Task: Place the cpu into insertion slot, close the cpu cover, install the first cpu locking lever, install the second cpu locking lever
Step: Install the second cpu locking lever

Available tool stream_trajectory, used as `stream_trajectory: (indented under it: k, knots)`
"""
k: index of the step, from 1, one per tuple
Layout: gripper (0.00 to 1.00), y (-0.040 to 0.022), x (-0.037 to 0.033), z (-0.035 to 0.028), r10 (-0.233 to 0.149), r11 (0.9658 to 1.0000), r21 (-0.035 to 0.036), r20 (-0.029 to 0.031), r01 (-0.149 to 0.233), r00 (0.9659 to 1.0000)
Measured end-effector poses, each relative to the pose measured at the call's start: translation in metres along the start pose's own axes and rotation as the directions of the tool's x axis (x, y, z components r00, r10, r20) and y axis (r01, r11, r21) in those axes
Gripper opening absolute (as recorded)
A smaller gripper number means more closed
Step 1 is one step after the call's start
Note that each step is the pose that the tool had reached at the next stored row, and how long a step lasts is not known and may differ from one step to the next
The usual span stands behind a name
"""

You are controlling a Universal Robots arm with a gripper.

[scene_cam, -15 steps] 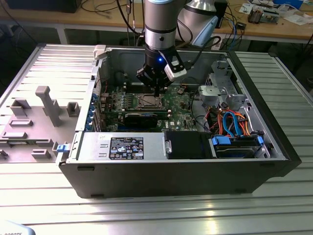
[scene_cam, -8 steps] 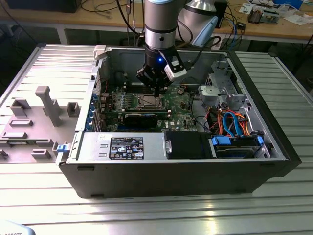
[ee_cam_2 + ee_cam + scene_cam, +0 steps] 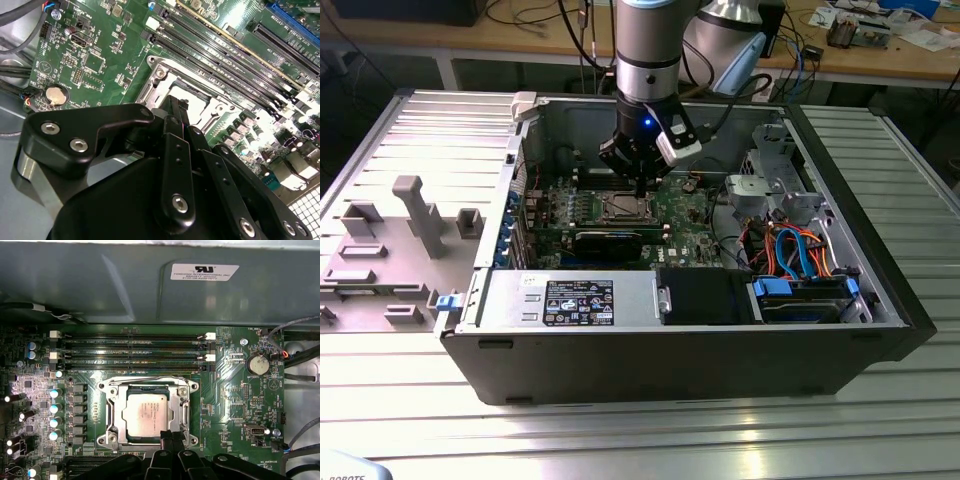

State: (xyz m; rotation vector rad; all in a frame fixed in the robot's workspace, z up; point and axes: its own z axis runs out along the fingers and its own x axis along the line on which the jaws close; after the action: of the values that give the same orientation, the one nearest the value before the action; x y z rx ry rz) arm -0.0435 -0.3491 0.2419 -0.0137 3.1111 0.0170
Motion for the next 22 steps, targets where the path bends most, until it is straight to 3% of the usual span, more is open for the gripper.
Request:
stream_trajectory:
  k: [4, 5, 6, 7, 8, 14, 22]
  knots:
    - [0.11, 0.0000, 0.0002, 0.0000, 0.000, 1.0000, 0.0001, -0.0012, 0.000, 1.0000]
    - [0.11, 0.0000, 0.0002, 0.0000, 0.000, 1.0000, 0.0000, -0.0063, 0.000, 1.0000]
    - [0.11, 0.0000, 0.0002, 0.0001, 0.000, 1.0000, -0.0003, -0.0256, -0.001, 0.9997]
    - [0.11, -0.0002, 0.0002, 0.0003, 0.001, 1.0000, -0.0002, -0.0380, -0.001, 0.9993]
    - [0.11, -0.0007, 0.0002, 0.0006, 0.001, 1.0000, -0.0003, -0.0405, -0.001, 0.9992]
    - [0.11, -0.0082, 0.0003, 0.0018, 0.001, 1.0000, -0.0005, -0.0450, -0.001, 0.9990]
    - [0.11, -0.0089, 0.0004, 0.0018, 0.001, 1.0000, -0.0004, -0.0452, -0.001, 0.9990]
